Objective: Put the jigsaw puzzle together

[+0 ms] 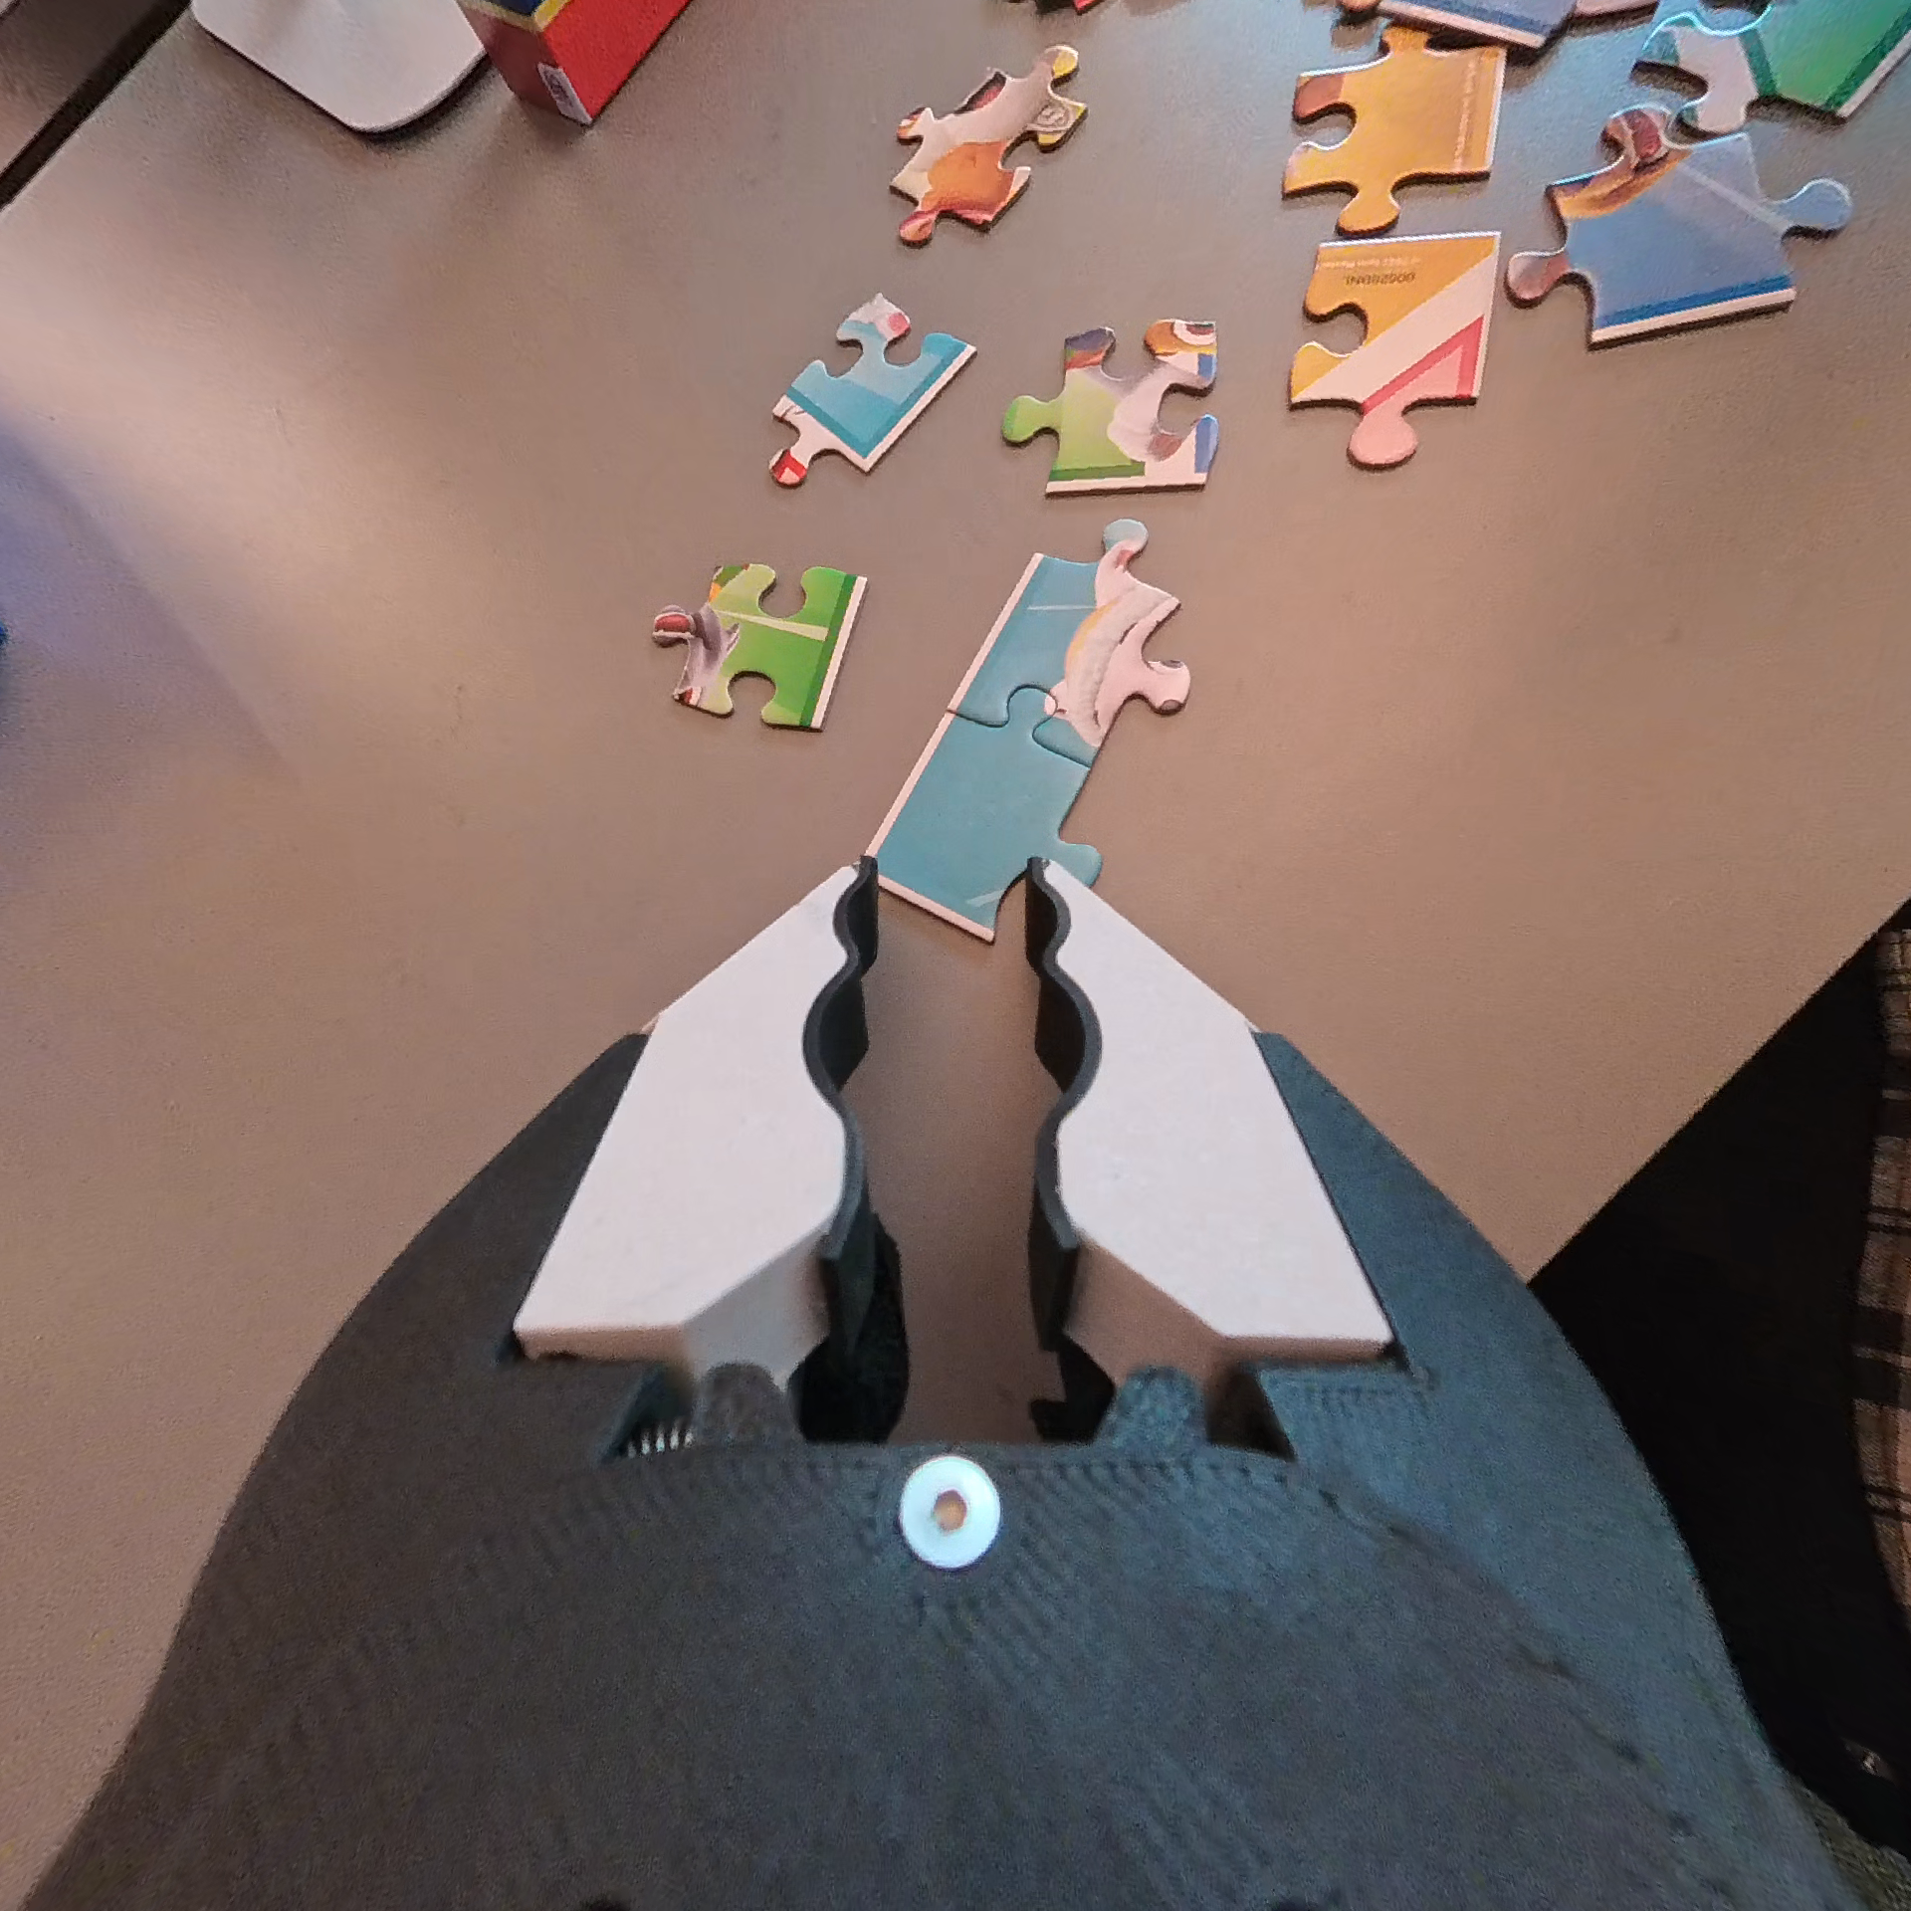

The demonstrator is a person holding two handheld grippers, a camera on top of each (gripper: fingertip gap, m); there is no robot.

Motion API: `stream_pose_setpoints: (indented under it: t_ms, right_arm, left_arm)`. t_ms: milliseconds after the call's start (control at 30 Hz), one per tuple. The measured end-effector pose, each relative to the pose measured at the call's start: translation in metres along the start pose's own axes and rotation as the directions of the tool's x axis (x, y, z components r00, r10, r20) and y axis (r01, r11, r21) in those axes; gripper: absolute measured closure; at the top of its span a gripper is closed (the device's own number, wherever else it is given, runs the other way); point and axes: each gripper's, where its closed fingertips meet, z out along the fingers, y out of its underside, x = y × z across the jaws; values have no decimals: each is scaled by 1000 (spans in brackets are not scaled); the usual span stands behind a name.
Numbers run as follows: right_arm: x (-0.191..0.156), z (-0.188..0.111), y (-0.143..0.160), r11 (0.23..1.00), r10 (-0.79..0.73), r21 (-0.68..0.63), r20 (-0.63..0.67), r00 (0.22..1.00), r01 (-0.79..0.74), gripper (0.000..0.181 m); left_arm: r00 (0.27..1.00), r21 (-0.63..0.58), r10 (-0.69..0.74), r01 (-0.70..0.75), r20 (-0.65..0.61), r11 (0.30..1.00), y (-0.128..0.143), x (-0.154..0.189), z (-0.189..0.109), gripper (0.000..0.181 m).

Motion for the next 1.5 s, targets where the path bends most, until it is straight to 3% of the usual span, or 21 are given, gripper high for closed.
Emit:
stream_pose_setpoints:
  t_ms: [67, 333, 567, 700, 867, 1033, 1200, 1500]
  right_arm:
    - [5, -7, -2, 998, 48, 24, 54, 997, -49, 144]
    - [89, -8, 17, 947, 321, 18, -10, 947, -321, 132]
    - [135, 38, 27, 876, 483, -18, 1, 876, -483, 133]
    - [156, 63, 36, 798, 603, -24, 19, 798, -602, 133]
    - [160, 78, 37, 734, 678, -3, 65, 733, -679, 146]
    - [155, 76, 34, 735, 675, 1, 87, 732, -678, 156]
    - [145, 72, 35, 752, 656, -8, 106, 747, -659, 181]
    - [127, 59, 24, 761, 633, 22, 194, 749, -649, 181]
  left_arm:
    - [1000, -2, -3, 3, -3, 1000, 0, 0, 0, 153]
    - [1000, 17, -21, 22, -17, 1000, -2, 0, 2, 151]
    - [999, 19, -22, 22, -24, 1000, -3, 1, 3, 151]
    - [999, 22, -24, 24, -26, 999, -3, 1, 3, 151]
    - [999, 23, -26, 27, -30, 999, -3, 2, 3, 151]
    - [999, 22, -26, 27, -33, 999, -3, 1, 3, 150]
    - [999, 23, -24, 24, -28, 999, -3, 1, 3, 150]
    - [999, 17, -21, 22, -26, 1000, -3, 2, 2, 149]
